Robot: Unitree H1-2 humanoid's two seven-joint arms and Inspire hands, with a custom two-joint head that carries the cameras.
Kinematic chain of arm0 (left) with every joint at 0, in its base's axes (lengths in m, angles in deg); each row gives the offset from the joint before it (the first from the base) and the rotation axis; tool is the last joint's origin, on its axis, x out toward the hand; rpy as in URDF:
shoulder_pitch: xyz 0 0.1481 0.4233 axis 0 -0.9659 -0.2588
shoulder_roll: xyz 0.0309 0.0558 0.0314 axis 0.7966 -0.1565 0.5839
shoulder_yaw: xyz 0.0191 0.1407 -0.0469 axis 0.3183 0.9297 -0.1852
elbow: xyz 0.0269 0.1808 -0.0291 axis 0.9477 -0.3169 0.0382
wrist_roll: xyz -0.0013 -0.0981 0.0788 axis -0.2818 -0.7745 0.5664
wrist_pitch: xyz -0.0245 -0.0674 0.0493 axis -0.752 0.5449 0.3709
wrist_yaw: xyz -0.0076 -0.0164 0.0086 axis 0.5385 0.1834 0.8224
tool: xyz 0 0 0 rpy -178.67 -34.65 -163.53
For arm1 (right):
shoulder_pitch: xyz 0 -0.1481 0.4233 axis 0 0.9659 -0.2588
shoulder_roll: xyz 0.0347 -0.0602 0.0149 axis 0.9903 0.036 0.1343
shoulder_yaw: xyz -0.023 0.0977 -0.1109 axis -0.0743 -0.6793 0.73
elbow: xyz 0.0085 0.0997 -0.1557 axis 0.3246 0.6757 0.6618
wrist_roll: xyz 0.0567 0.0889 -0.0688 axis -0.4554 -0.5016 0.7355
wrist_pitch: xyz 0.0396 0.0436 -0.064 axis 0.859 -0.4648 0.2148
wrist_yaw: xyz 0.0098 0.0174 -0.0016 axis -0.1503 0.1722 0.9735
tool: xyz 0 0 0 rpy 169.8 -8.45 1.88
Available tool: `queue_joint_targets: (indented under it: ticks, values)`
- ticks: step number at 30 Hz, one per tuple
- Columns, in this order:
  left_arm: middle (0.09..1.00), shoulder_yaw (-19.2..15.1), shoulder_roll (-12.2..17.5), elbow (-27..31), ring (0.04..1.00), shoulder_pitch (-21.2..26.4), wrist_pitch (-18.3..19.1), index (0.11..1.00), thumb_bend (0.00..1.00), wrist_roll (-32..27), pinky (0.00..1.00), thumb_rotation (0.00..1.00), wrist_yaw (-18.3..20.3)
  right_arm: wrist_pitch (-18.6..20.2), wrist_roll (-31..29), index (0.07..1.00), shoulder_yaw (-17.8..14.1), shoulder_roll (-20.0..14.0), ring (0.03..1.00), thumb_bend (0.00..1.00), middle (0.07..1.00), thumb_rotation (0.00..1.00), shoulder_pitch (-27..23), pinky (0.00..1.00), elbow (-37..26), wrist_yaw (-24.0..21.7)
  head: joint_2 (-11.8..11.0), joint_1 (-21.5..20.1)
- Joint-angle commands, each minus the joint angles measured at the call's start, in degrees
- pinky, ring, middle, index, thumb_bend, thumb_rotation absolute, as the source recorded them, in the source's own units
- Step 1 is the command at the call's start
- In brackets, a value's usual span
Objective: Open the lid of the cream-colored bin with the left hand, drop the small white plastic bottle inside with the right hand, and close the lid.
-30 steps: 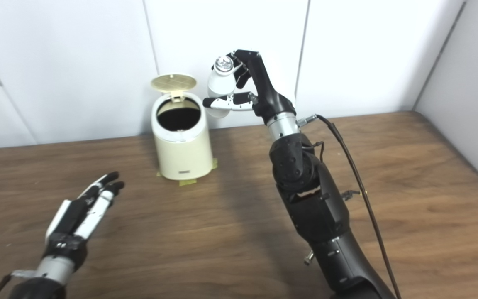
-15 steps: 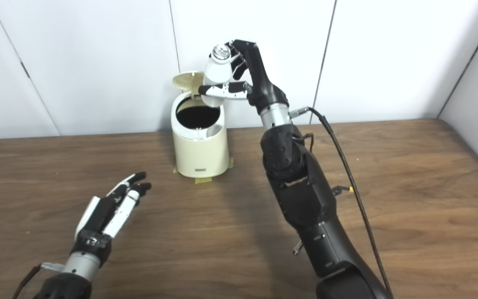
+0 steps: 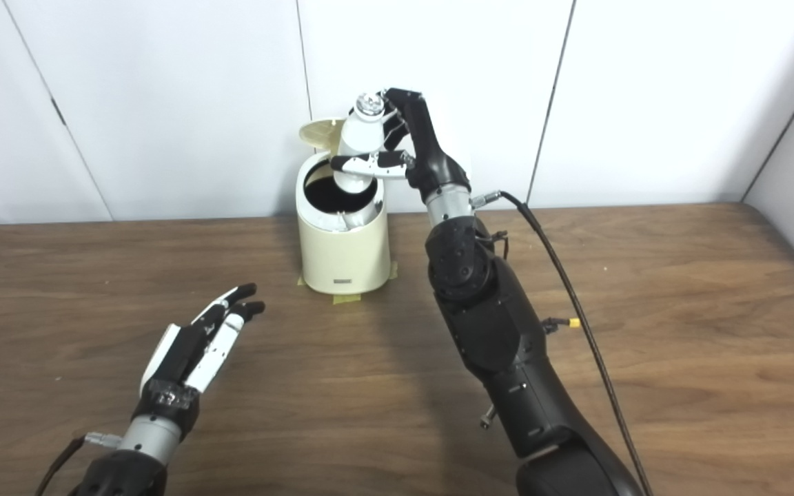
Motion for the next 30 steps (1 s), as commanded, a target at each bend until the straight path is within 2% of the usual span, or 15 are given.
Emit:
queue_joint_targets:
  ticks: [1,9,11,16,18,27,30]
  values:
    - [0.847,-1.2,-0.8,1.3,0.908,1.1,-0.1,0.917,0.30,2.3,0.95,0.79,1.2,-2.6,0.1,0.491,0.0,0.3,0.416,0.52,0.506,0.00,-3.5,0.37,-0.4,1.3,0.0,0.1]
    - [0.845,-4.7,-4.1,1.6,0.905,0.6,-0.1,0.916,0.30,6.7,0.92,0.79,6.1,-5.6,0.2,0.493,0.8,0.4,0.428,0.51,0.503,0.00,-3.9,0.35,2.7,2.2,0.1,0.2]
    - [0.848,-5.6,-5.0,1.8,0.909,0.4,-0.1,0.918,0.30,7.2,0.95,0.79,7.2,-5.4,0.2,0.493,0.8,0.5,0.432,0.50,0.505,0.00,-3.9,0.34,3.0,2.2,0.2,0.1]
    - [0.847,-7.6,-6.9,2.0,0.892,0.1,-0.1,0.915,0.29,9.6,0.89,0.77,9.8,-5.7,-0.4,0.493,0.6,0.8,0.433,0.50,0.503,0.00,-3.6,0.34,3.3,2.1,0.3,0.0]
    - [0.849,-8.4,-7.8,2.1,0.898,0.0,-0.1,0.914,0.29,10.1,0.93,0.77,10.7,-6.3,-0.9,0.492,0.4,0.9,0.434,0.50,0.503,0.00,-3.6,0.34,3.9,2.2,0.4,0.0]
    - [0.843,-10.9,-10.6,2.3,0.891,0.0,-0.1,0.914,0.30,13.1,0.88,0.77,13.8,-6.5,-0.5,0.483,0.1,1.2,0.442,0.50,0.500,0.00,-3.7,0.35,5.0,3.5,0.7,0.1]
    - [0.840,-11.6,-11.5,2.4,0.880,0.0,-0.1,0.912,0.30,14.1,0.88,0.77,14.7,-5.9,-0.2,0.508,0.0,1.3,0.434,0.50,0.493,0.00,-3.6,0.36,5.0,3.9,0.7,0.1]
